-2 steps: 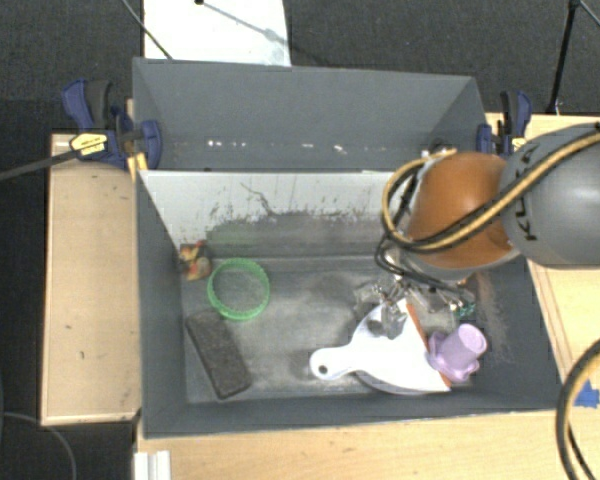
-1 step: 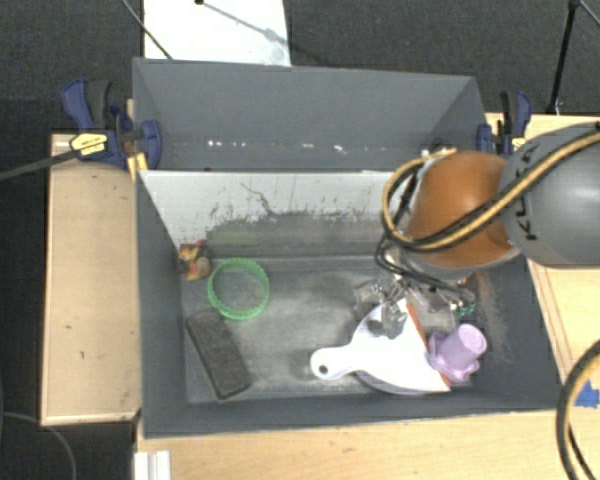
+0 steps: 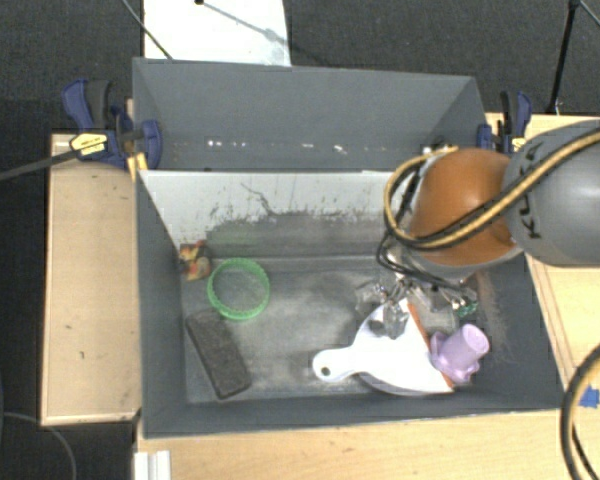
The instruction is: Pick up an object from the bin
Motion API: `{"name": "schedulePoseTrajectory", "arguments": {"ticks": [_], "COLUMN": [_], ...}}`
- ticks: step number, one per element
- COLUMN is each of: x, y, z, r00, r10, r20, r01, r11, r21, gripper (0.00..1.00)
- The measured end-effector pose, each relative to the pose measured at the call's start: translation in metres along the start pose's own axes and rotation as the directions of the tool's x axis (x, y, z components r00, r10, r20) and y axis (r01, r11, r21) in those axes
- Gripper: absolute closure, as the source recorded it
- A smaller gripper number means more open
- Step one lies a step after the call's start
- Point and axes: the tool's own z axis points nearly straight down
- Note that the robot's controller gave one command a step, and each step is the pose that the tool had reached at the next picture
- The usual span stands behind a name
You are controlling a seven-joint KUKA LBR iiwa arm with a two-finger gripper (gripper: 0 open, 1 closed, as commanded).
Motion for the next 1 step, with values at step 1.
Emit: {"name": "schedulePoseTrajectory", "arguments": {"ticks": [1], "x": [0.0006], "y": [0.0004], "z": [-0.0208], "r00": [1.000], "r10": [0.002], "r20": [-0.003], "r01": [-0.002], "r11": [1.000], "r21": [-0.002], "gripper": [1.00]}}
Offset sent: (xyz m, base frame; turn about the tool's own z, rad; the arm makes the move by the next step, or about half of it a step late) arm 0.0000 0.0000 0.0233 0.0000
